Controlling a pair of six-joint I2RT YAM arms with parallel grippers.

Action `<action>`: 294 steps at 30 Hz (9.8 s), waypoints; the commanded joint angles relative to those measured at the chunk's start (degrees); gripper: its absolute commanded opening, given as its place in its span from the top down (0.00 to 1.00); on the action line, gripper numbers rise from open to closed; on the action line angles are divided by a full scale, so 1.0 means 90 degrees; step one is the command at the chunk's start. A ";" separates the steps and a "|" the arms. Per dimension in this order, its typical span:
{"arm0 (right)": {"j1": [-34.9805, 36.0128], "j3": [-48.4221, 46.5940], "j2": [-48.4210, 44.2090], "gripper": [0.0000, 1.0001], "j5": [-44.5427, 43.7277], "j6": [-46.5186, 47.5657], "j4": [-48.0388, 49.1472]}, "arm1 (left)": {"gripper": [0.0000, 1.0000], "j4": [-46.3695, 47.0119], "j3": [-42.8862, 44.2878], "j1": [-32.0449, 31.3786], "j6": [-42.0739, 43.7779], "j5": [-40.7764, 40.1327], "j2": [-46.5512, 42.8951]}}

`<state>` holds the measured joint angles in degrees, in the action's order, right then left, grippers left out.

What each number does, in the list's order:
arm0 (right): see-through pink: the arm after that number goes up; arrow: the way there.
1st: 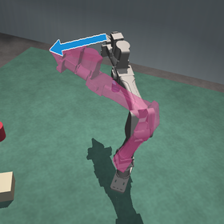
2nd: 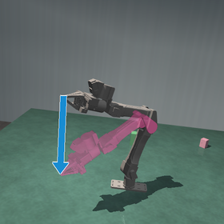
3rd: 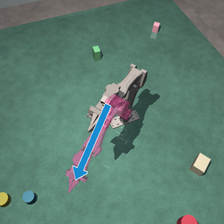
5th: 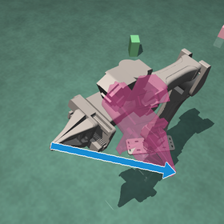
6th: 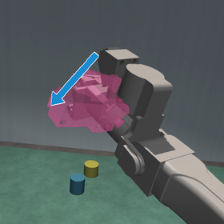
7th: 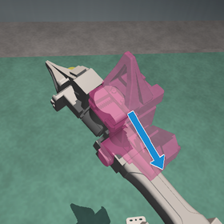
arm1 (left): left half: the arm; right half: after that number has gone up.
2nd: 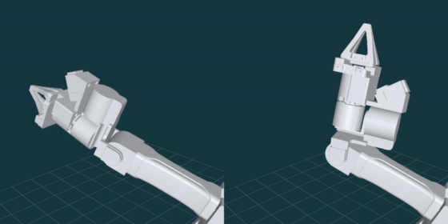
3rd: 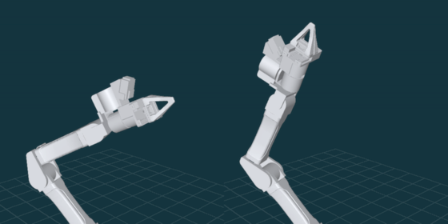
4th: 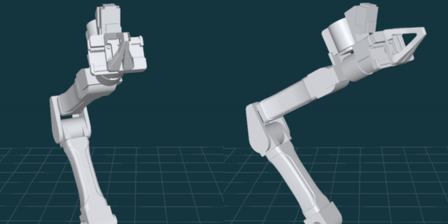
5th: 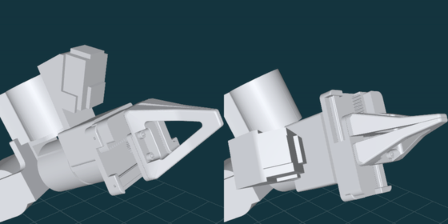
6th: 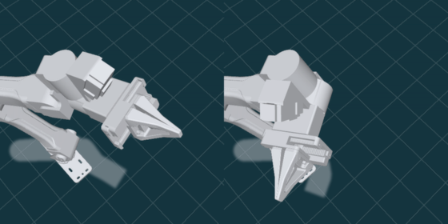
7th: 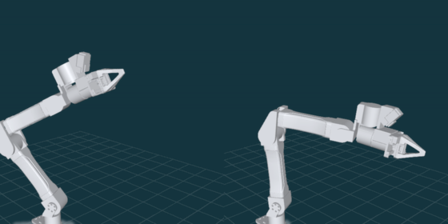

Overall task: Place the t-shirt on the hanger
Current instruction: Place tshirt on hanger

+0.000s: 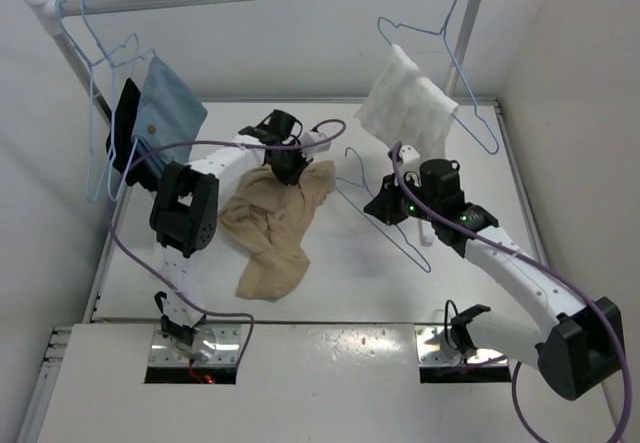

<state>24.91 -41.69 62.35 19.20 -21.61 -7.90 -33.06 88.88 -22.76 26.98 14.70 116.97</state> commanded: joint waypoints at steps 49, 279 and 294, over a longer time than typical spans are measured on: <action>0.0777 0.0170 0.2272 1.00 -0.2671 -0.3107 0.3427 | 0.51 -0.0018 0.0301 -0.0244 -0.1787 -0.0295 0.0383; 0.2126 0.0588 0.3360 1.00 -0.2874 -0.4063 0.2910 | 1.00 -0.1236 -0.2631 0.1317 0.2342 0.2155 -0.4080; 0.1296 0.1850 0.1256 1.00 -0.4380 -0.4631 0.1221 | 1.00 -0.3269 -0.2776 0.2031 0.6062 0.2937 -0.4442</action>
<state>39.53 -25.17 73.17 -11.77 -64.12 13.43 -57.74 63.88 -5.96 73.45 41.34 79.09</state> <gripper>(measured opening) 0.009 0.107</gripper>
